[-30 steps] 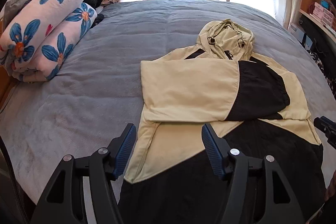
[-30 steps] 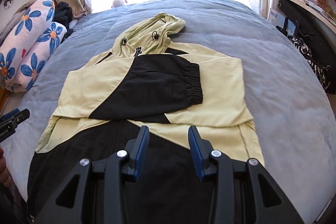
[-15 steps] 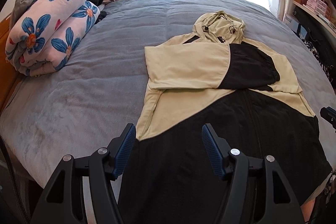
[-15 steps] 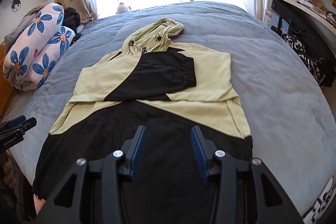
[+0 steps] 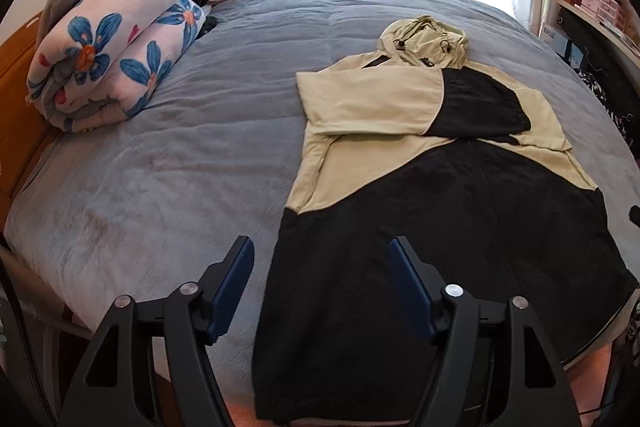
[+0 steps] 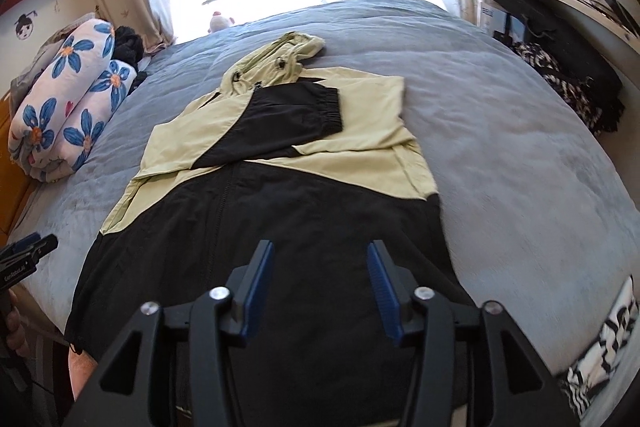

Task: Fold large clothes
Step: 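Move both tools to the black hem of the jacket, then grasp the black hem edge with both grippers, then lift the hem with both grippers and fold it toward the hood, then lay the folded hem down near the hood and open both grippers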

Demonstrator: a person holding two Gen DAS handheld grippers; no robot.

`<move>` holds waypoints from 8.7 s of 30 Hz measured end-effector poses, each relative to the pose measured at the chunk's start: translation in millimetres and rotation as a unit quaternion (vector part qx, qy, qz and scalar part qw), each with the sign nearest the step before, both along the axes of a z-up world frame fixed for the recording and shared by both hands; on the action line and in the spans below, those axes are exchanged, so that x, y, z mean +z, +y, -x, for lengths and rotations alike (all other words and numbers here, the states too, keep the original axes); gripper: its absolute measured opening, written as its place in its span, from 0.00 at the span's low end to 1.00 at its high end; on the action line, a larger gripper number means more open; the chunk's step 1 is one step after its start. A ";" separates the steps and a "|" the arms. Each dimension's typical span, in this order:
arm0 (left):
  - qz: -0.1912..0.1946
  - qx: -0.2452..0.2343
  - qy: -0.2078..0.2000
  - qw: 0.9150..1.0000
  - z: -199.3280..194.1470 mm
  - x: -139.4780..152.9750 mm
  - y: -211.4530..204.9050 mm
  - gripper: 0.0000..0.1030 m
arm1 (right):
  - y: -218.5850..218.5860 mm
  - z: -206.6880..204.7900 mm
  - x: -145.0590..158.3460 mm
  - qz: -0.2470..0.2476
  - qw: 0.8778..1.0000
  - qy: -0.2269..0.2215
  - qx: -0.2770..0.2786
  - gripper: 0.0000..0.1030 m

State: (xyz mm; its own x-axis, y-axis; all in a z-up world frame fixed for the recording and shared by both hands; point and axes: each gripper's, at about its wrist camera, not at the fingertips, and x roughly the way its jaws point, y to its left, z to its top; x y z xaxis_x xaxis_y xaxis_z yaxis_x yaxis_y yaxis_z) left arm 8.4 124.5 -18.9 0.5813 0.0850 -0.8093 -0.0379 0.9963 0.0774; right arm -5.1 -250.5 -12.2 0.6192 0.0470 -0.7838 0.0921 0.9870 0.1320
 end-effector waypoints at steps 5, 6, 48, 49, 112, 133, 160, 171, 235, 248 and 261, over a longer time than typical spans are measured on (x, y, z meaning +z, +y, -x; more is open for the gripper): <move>-0.002 0.017 0.018 1.000 14.8 -13.2 20.7 0.68 | -19.2 15.7 -7.3 0.004 1.000 0.010 -0.020 0.51; 0.000 0.020 0.026 0.999 17.6 -18.5 25.4 0.68 | -23.9 17.8 -10.2 0.005 1.000 0.016 -0.024 0.51; 0.102 0.000 0.145 0.984 30.9 -126.0 70.0 0.95 | -94.5 54.3 -95.5 -0.097 0.987 0.115 -0.049 0.46; 0.107 -0.001 0.146 0.984 30.7 -127.2 70.8 0.96 | -95.2 54.1 -96.5 -0.098 0.987 0.115 -0.050 0.45; 0.120 0.046 0.073 0.989 -137.1 32.3 59.1 0.04 | -59.6 -111.5 48.9 0.028 0.999 0.030 -0.001 0.12; 0.106 0.039 0.120 0.986 -326.5 -101.5 57.3 0.57 | -110.3 -299.8 -71.6 -0.038 0.994 0.098 -0.018 0.47; -0.041 0.074 -0.031 0.996 -278.6 -69.4 37.0 0.01 | -86.4 -253.4 -50.2 0.078 0.996 -0.024 -0.045 0.05; 0.028 0.012 -0.006 1.000 -293.8 -58.1 45.8 0.08 | -75.2 -269.0 -38.3 0.081 0.995 -0.043 -0.039 0.05; 0.053 0.041 -0.008 0.998 -278.1 -95.0 -24.7 0.31 | 48.9 -312.1 -72.6 -0.033 0.996 0.014 0.085 0.05; -0.006 0.062 -0.005 0.998 -279.0 -133.3 -20.1 0.66 | 14.7 -330.4 -115.5 0.070 0.997 0.034 0.012 0.00; 0.009 0.099 0.020 0.995 -265.2 -119.3 9.9 0.68 | -64.9 -283.3 -89.5 0.011 0.995 0.046 -0.088 0.03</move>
